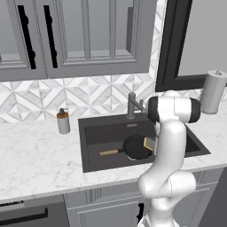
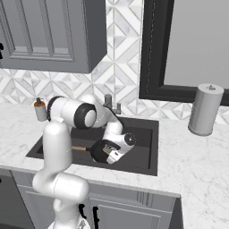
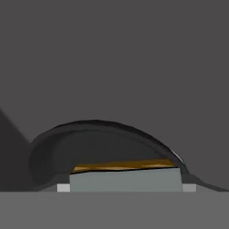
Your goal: Pick the pan and sponge and place them into the sink. Then turn on the water.
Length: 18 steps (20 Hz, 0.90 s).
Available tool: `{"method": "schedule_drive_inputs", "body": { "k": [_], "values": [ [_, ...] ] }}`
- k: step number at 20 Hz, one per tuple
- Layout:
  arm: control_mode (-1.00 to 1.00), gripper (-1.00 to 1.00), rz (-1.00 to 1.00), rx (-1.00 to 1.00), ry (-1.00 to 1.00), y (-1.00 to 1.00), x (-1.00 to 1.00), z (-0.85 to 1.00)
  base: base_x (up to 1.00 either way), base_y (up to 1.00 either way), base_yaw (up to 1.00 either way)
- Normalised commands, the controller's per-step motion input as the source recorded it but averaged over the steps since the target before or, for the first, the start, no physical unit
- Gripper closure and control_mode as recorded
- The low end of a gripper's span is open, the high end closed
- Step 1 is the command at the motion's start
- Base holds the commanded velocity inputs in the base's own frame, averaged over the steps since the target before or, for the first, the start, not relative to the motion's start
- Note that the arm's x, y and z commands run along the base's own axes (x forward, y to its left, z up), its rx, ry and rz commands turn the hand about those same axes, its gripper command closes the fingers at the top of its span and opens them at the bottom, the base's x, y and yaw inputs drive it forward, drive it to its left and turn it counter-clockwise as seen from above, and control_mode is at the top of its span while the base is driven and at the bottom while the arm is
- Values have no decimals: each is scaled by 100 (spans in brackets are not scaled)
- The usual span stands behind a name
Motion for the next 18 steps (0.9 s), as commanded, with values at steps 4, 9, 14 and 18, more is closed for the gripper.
{"method": "schedule_drive_inputs", "body": {
  "k": [4, 9, 14, 18],
  "values": [
    [-100, 100, 0, 0, 0, 1, 25, -19, 0, 0, 0],
    [-100, 100, 0, 0, 0, 0, 32, -20, 0, 0, 0],
    [-100, 100, 0, 0, 0, 0, 32, -24, 0, 0, 0],
    [-100, 100, 0, 0, 0, 0, 26, -28, 0, 0, 0]
  ]
}}
